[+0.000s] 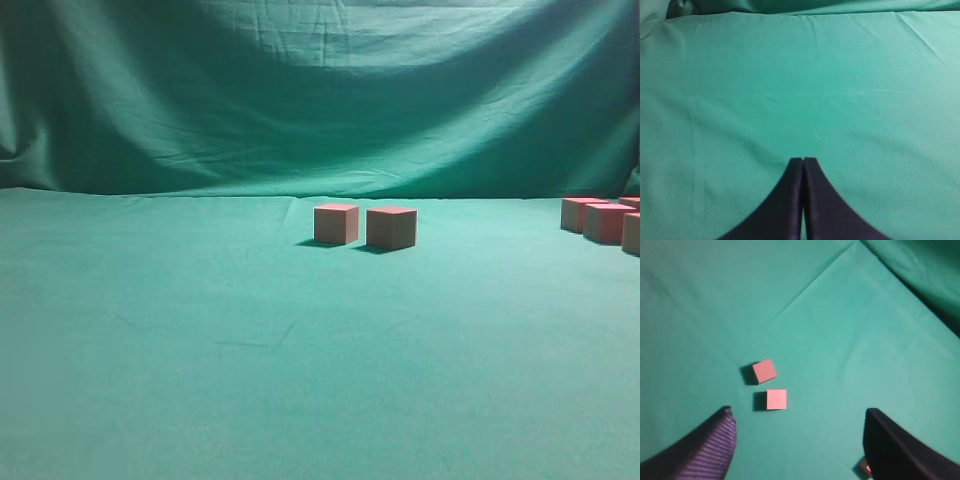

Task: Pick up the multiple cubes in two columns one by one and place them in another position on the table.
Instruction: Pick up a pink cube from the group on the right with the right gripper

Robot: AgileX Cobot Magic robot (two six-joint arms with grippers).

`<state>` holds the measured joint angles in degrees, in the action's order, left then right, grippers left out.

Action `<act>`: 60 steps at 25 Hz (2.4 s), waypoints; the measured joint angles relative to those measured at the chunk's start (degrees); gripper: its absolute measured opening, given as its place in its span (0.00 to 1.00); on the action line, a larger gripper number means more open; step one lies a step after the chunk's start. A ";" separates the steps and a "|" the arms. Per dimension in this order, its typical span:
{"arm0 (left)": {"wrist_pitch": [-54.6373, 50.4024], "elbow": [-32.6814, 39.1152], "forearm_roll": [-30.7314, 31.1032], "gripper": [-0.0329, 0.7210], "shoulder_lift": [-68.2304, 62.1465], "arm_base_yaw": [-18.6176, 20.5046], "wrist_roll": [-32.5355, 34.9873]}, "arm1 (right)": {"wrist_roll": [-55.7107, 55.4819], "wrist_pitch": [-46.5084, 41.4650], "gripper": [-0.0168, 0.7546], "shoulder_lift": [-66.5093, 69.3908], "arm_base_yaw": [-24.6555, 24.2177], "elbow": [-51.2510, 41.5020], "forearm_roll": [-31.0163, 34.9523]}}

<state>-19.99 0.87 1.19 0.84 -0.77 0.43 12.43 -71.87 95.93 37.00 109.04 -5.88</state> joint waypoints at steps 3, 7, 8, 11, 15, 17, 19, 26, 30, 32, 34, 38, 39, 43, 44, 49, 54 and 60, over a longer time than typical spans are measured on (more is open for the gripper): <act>0.00 0.00 0.00 0.04 0.00 0.00 0.00 | -6.87 -0.22 0.71 -5.60 -0.36 -0.96 -3.60; 0.00 0.00 0.00 0.04 0.00 0.00 0.00 | -14.08 -0.22 0.71 -13.61 -4.85 -8.34 -8.88; 0.00 0.00 0.00 0.04 0.00 0.00 0.00 | -15.49 -0.22 0.71 -15.57 -6.95 -10.81 -9.13; 0.00 0.00 0.00 0.04 0.00 0.00 0.00 | -17.82 -0.36 0.71 -19.98 -13.34 -21.34 -7.69; 0.00 0.00 0.00 0.04 0.00 0.00 0.00 | -18.58 -0.25 0.71 -22.05 -19.68 -34.40 -3.74; 0.00 0.00 0.00 0.04 0.00 0.00 0.00 | -18.71 0.21 0.71 -22.05 -21.14 -40.73 -2.47; 0.00 0.00 0.00 0.04 0.00 0.00 0.00 | -18.93 2.68 0.71 -22.05 -21.42 -45.78 -1.75; 0.00 0.00 0.00 0.04 0.00 0.00 0.00 | -20.41 17.51 0.71 -20.19 -21.40 -55.75 0.48; 0.00 0.00 0.00 0.04 0.00 0.00 0.00 | -20.67 21.40 0.71 -14.58 -21.40 -55.93 -0.84; 0.00 0.00 0.00 0.04 0.00 0.00 0.00 | -20.67 23.17 0.71 -11.10 -21.40 -55.93 -2.20; 0.00 0.00 0.00 0.04 0.00 0.00 0.00 | -20.76 24.17 0.71 -7.20 -21.40 -55.51 -3.09; 0.00 0.00 0.00 0.04 0.00 0.00 0.00 | -21.65 25.20 0.71 -0.80 -22.31 -52.69 -3.60; 0.00 0.00 0.00 0.04 0.00 0.00 0.00 | -22.06 25.28 0.71 0.27 -22.63 -52.13 -3.60; 0.00 0.00 0.00 0.04 0.00 0.00 0.00 | -22.40 26.49 0.71 3.32 -23.70 -50.53 -3.45; 0.00 0.00 0.00 0.04 0.00 0.00 0.00 | -22.40 27.06 0.71 3.80 -23.71 -50.44 -3.34; 0.00 0.00 0.00 0.04 0.00 0.00 0.00 | -22.29 29.25 0.64 5.79 -23.83 -50.32 -2.20; 0.00 0.00 0.00 0.04 0.00 0.00 0.00 | -22.29 29.80 0.40 6.22 -23.83 -50.32 -2.07; 0.00 0.00 0.00 0.04 0.00 0.00 0.00 | -21.82 26.22 0.37 5.86 -23.83 -49.63 -1.85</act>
<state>-19.99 0.87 1.19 0.84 -0.77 0.43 -9.39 -45.65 101.79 13.16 59.42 -7.74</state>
